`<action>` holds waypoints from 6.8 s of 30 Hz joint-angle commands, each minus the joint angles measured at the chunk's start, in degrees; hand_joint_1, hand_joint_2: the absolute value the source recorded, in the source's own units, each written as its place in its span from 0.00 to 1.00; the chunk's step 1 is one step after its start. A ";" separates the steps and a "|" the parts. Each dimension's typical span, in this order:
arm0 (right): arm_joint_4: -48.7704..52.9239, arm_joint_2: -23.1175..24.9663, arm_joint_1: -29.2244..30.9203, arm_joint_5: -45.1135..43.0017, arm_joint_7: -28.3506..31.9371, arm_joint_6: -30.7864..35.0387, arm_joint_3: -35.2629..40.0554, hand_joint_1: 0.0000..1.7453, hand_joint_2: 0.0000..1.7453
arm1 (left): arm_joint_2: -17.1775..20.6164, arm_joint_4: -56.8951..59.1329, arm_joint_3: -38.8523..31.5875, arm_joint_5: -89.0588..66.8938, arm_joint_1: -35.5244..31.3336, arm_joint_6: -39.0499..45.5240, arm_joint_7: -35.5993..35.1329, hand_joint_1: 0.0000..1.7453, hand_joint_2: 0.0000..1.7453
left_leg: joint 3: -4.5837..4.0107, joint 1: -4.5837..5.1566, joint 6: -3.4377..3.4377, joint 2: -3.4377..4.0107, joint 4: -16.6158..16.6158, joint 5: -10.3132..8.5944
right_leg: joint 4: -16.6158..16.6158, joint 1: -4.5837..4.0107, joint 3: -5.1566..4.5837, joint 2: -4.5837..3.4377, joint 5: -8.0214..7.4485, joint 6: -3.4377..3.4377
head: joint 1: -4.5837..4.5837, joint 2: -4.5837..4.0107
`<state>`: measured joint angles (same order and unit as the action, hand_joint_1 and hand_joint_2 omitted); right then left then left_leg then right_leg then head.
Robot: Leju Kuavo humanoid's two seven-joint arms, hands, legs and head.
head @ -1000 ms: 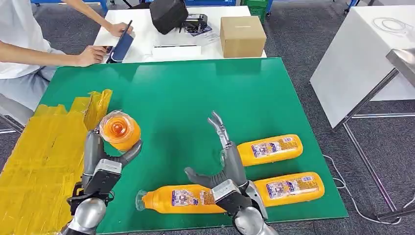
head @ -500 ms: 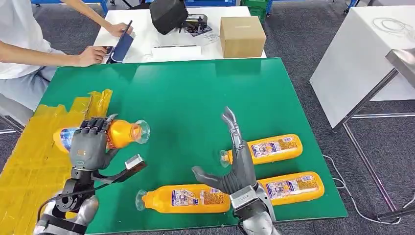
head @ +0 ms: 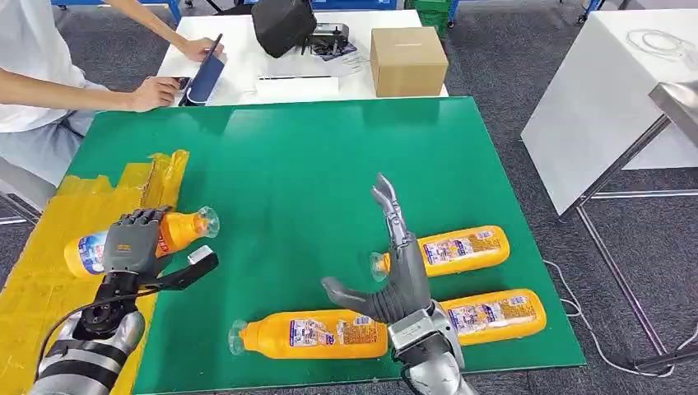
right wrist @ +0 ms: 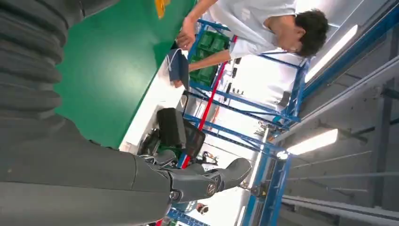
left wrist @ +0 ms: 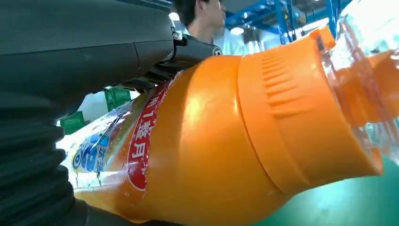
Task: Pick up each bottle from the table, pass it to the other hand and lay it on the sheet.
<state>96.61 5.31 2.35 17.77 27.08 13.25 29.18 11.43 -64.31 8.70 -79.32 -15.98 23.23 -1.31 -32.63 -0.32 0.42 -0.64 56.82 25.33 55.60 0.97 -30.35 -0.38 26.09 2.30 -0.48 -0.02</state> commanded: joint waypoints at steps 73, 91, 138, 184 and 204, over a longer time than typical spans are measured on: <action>-16.29 -11.18 10.19 27.99 -16.91 -10.62 17.64 0.00 1.00 | -14.43 -25.14 -12.11 53.20 13.96 -0.83 29.22 0.00 1.00 | 0.18 0.02 -0.01 0.09 -0.06 0.03 | -0.03 -0.01 0.16 -0.07 -0.01 -0.06 | 0.00 0.00; -18.69 -16.99 16.97 31.87 -20.79 -12.63 25.23 0.00 1.00 | -16.05 -21.65 -10.32 56.68 12.22 -2.21 30.48 0.00 1.00 | 0.19 0.02 -0.02 0.00 -0.03 0.03 | -0.03 -0.02 0.18 0.03 0.02 -0.06 | -0.02 0.00; -30.13 -15.91 20.65 37.42 -27.58 -12.44 28.34 0.00 1.00 | -15.97 -20.31 -9.18 58.61 11.87 -2.74 29.28 0.00 1.00 | 0.48 -0.05 -0.02 -0.04 -0.09 -0.03 | -0.17 -0.10 0.48 0.13 -0.05 -0.11 | -0.04 0.00; -22.29 -16.07 18.54 24.49 -13.19 -15.53 30.73 0.00 1.00 | -16.07 -16.41 -8.89 59.08 9.39 -3.09 30.10 0.00 1.00 | 0.23 0.03 -0.01 0.05 -0.02 0.01 | -0.01 0.01 0.18 -0.01 -0.01 -0.05 | -0.02 0.00; -25.70 -24.09 25.33 31.41 -19.32 -17.27 38.70 0.00 1.00 | -16.00 -15.77 -8.63 60.28 9.73 -3.13 30.48 0.00 1.00 | 0.26 0.01 0.00 0.00 -0.01 0.03 | -0.07 -0.03 0.27 0.07 -0.01 -0.07 | -0.02 0.00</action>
<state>75.43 -13.79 22.88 47.56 10.47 -3.67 61.94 -4.74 -83.56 -0.66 -19.71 -4.54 20.20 29.18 -32.48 -0.27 0.42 -0.61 56.84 25.35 55.63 1.01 -30.25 -0.42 26.07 2.31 -0.50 -0.02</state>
